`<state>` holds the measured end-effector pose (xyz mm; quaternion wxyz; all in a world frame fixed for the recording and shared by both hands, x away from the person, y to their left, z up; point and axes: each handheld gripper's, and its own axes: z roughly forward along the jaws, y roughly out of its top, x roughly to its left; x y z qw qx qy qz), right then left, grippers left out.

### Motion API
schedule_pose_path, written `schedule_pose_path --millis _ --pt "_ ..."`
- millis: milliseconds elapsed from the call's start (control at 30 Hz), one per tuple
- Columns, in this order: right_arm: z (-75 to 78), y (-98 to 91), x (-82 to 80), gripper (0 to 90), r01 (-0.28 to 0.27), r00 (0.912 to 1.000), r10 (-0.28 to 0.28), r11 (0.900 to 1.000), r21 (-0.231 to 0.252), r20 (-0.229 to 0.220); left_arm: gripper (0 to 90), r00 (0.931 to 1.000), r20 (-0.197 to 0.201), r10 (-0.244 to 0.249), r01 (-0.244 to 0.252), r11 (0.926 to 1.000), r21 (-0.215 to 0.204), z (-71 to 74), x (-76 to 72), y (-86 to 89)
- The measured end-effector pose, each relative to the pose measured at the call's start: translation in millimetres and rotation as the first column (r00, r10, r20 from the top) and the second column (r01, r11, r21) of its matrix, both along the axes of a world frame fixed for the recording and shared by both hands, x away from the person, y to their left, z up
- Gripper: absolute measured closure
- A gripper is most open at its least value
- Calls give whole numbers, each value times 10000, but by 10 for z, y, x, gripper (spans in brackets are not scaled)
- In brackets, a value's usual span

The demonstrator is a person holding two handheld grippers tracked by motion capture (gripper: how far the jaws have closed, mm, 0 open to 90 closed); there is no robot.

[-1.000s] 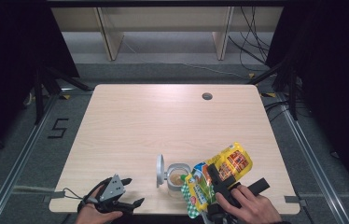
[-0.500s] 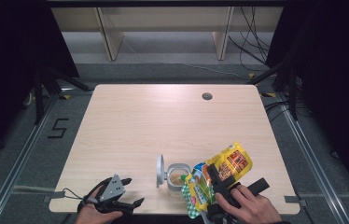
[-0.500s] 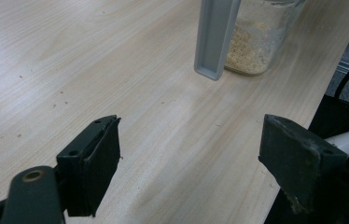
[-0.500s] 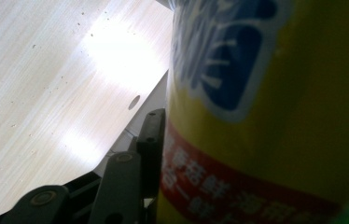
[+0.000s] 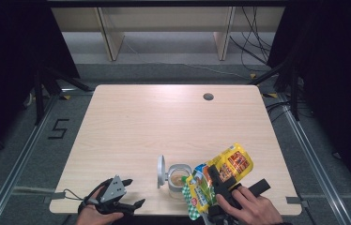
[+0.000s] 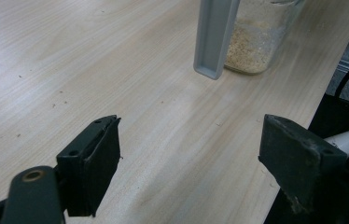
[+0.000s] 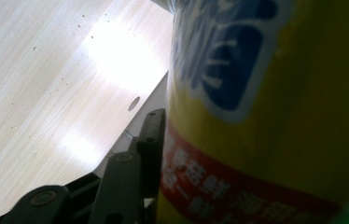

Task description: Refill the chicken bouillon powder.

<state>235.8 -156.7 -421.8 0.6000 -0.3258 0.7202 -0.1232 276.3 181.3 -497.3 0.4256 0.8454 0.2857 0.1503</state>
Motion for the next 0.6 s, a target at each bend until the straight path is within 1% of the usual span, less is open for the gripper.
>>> schedule_pose_path --millis 67,100,133,167,267,300,333,367,400,433,467,500,533,567,600 --pt "5 -2 -2 627 -11 10000 11 10000 2 -36 199 10000 51 -19 18 10000 25 5 1 5" --pt "3 -9 3 627 22 10000 -22 10000 -46 -32 199 10000 -56 27 -28 9999 -158 1 1 -4" --pt "3 -9 3 627 22 10000 -22 10000 -46 -32 199 10000 -56 27 -28 9999 -158 1 1 -4" --pt "7 -20 10 627 125 9997 -126 9999 -44 -231 199 10000 27 -49 49 10000 50 2 1 3" --pt "11 -22 11 627 127 9997 -128 9999 -50 -196 199 10000 -5 18 -18 10000 91 2 -3 -1" --pt "8 -24 10 627 175 9996 -176 9998 -54 -212 199 10000 2 -50 50 9999 109 7 0 3" --pt "6 -25 8 627 102 9999 -102 9999 4 -85 199 10000 21 -71 71 9999 125 8 2 5" --pt "6 -23 10 627 81 9999 -80 10000 10 -71 199 10000 -24 61 -61 9998 -163 -7 -4 -9" --pt "6 -23 10 627 81 9999 -80 10000 10 -71 199 10000 -24 61 -61 9998 -163 -7 -4 -9" --pt "8 -15 14 627 158 9996 -160 9999 -66 -238 199 10000 11 76 -76 9999 -144 -9 -3 -9" --pt "8 -15 14 627 158 9996 -160 9999 -66 -238 199 10000 11 76 -76 9999 -144 -9 -3 -9" --pt "5 -22 9 627 117 9998 -117 9999 26 -128 199 10000 78 -37 37 10000 42 -2 2 1" --pt "6 -23 11 627 89 9999 -89 10000 22 -113 199 10000 26 7 -7 10000 97 3 -3 0" --pt "13 -19 16 627 177 9996 -180 9998 -130 -227 199 10000 10 11 -11 10000 53 1 -3 -4" --pt "9 -22 15 627 163 9996 -165 9998 -97 -235 199 10000 -7 -12 12 9999 103 4 -2 1"
